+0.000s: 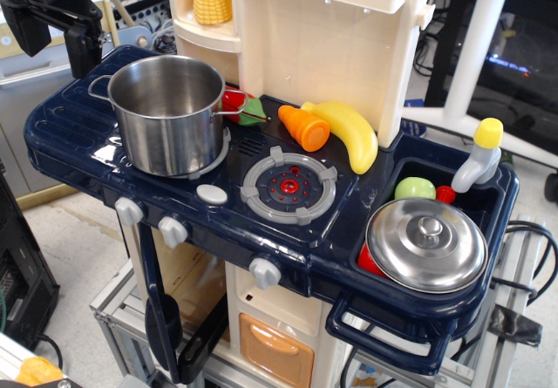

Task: Put lid on pot or pan

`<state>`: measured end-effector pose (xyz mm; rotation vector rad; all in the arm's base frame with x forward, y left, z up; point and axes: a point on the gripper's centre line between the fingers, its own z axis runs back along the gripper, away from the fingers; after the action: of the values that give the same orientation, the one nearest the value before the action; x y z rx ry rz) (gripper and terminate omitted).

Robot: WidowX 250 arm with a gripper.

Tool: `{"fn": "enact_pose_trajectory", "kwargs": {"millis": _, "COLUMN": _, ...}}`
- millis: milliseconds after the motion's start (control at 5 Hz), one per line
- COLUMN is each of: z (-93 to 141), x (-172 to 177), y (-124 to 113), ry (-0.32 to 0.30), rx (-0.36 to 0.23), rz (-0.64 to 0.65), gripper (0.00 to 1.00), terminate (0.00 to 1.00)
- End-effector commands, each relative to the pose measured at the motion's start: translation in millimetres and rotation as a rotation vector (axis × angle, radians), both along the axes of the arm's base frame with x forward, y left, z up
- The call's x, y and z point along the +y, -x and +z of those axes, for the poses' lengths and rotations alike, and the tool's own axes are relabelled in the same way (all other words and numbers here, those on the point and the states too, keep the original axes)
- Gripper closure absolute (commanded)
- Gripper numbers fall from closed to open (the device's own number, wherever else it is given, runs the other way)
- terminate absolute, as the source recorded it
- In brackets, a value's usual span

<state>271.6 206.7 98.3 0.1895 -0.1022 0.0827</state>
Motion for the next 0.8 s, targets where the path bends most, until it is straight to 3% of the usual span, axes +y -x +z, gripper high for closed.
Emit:
{"fn": "enact_pose_trajectory", "kwargs": {"millis": 0, "z": 0, "x": 0, "y": 0, "ry": 0.0, "rx": 0.0, "rz": 0.0, "gripper": 0.0, "terminate": 0.0}}
{"fn": "enact_pose_trajectory", "kwargs": {"millis": 400, "z": 84, "x": -86, "y": -9, "ry": -0.037, "rx": 0.086, "rz": 0.11, "gripper": 0.0, "terminate": 0.0}}
{"fn": "enact_pose_trajectory", "kwargs": {"millis": 600, "z": 83, "x": -134, "y": -12, "ry": -0.001, "rx": 0.043, "rz": 0.145, "gripper": 0.0, "terminate": 0.0}}
